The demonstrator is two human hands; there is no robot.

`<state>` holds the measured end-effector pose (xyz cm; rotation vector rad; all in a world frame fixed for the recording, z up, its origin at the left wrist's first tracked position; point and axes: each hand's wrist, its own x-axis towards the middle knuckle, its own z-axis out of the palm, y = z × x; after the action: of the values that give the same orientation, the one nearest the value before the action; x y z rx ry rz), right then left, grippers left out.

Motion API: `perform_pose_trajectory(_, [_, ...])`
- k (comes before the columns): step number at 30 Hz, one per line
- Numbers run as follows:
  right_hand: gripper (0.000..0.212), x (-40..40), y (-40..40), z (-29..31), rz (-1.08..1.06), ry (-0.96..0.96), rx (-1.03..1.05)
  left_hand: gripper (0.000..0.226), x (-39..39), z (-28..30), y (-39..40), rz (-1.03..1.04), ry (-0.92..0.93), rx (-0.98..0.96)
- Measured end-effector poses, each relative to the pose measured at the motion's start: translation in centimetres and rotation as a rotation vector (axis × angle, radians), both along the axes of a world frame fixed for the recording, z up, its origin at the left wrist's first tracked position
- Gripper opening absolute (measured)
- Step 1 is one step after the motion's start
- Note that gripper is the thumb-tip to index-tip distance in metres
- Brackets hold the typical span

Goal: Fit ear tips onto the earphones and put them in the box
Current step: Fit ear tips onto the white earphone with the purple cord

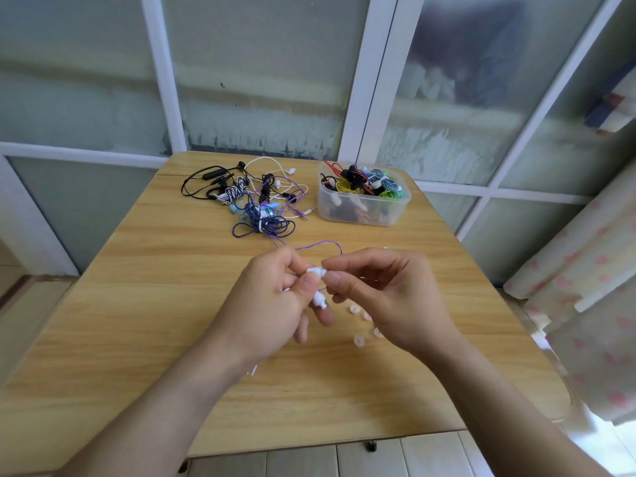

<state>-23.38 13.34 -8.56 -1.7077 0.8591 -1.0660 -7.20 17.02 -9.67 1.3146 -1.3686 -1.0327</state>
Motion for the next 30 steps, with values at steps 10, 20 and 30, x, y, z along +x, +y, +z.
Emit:
perform_pose_trajectory(10, [0.010,-0.51,-0.40,-0.40,-0.035,0.026,-0.013,0.011,-0.12,-0.16,-0.15,-0.064,0.071,0.000])
perform_pose_trajectory(20, [0.025,-0.61,-0.58,-0.49,0.017,-0.129,0.189,0.012,0.13,-0.24,-0.17,-0.042,0.087,-0.031])
perform_pose_trajectory(30, [0.012,-0.70,-0.59,-0.40,0.044,-0.065,0.091,0.012,0.07,-0.18,0.02,-0.003,0.098,-0.035])
